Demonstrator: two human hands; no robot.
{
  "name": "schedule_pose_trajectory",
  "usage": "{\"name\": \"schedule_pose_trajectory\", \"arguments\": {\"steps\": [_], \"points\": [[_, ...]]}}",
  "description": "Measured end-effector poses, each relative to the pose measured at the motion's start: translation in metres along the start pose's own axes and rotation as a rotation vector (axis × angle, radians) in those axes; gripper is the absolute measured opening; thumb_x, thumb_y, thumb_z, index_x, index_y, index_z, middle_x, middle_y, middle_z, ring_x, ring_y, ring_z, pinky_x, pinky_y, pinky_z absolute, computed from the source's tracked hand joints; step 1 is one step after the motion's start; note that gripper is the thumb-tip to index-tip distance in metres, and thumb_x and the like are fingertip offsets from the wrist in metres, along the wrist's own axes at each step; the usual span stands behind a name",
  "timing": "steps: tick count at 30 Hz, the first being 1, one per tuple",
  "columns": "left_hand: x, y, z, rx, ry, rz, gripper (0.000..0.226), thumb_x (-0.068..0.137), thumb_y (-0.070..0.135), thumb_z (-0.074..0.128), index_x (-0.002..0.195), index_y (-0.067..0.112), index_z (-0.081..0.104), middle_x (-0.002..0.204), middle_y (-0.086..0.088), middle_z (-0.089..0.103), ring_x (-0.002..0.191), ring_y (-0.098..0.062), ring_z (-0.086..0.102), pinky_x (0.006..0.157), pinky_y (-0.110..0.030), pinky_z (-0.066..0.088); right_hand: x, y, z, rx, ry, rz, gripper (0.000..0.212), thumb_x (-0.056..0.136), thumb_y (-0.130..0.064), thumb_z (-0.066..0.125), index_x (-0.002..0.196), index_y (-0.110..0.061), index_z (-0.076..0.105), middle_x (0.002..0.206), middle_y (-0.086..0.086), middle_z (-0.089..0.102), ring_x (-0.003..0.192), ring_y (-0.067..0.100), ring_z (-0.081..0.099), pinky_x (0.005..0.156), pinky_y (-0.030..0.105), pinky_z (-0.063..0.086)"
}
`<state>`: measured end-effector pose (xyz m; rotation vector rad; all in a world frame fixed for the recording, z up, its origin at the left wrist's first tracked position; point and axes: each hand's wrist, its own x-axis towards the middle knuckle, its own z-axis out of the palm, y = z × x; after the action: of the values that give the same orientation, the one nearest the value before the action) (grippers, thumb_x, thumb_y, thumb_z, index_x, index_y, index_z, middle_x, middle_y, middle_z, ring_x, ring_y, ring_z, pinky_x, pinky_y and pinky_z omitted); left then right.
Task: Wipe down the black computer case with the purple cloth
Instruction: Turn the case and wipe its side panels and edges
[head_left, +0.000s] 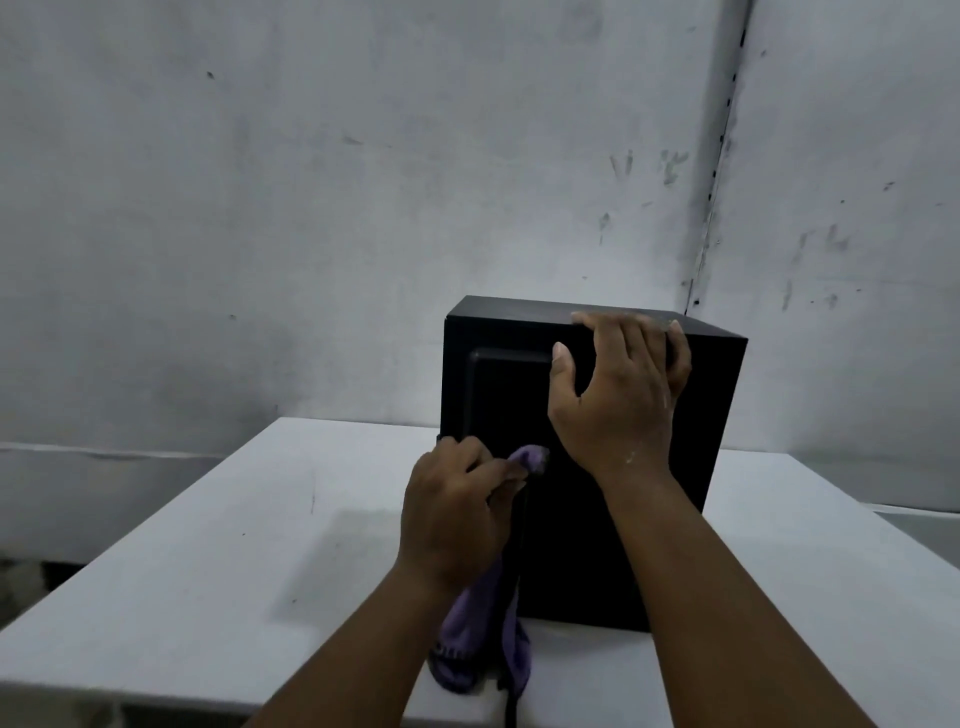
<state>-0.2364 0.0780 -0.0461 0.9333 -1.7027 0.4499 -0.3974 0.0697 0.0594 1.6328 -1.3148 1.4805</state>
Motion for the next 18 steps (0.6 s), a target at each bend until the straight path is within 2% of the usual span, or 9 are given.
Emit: {"name": "schedule_pose_trajectory", "arguments": {"steps": [5,12,18], "points": [[0.023,0.004,-0.006,-0.026,0.098,-0.057,0.008,0.091,0.024,0.076,0.092,0.017,0.081,0.075,0.001,0.057,0.069,-0.019,0.049,0.057,-0.039,0.045,0.0,-0.001,0.0,-0.002,0.004,0.004,0.034,0.094,-0.038,0.06,0.123,-0.021,0.064,0.118,-0.004,0.066,0.132,0.023,0.05,0.125,0.05,0.017],[-0.02,0.001,0.006,0.005,-0.06,0.029,0.015,0.096,0.03,0.069,0.091,0.021,0.08,0.073,0.001,0.053,0.066,-0.02,0.045,0.055,-0.038,0.042,0.0,0.0,0.0,0.009,0.007,0.01,0.033,0.094,-0.037,0.06,0.122,-0.021,0.064,0.118,-0.005,0.065,0.132,0.022,0.049,0.125,0.05,0.017],[-0.017,0.003,0.004,0.035,-0.061,0.026,0.019,0.097,0.032,0.067,0.089,0.022,0.081,0.073,0.002,0.054,0.066,-0.02,0.045,0.055,-0.037,0.041,0.0,-0.001,-0.001,0.005,-0.003,0.004,0.034,0.094,-0.037,0.059,0.124,-0.021,0.064,0.119,-0.005,0.066,0.132,0.022,0.049,0.125,0.05,0.017]]}}
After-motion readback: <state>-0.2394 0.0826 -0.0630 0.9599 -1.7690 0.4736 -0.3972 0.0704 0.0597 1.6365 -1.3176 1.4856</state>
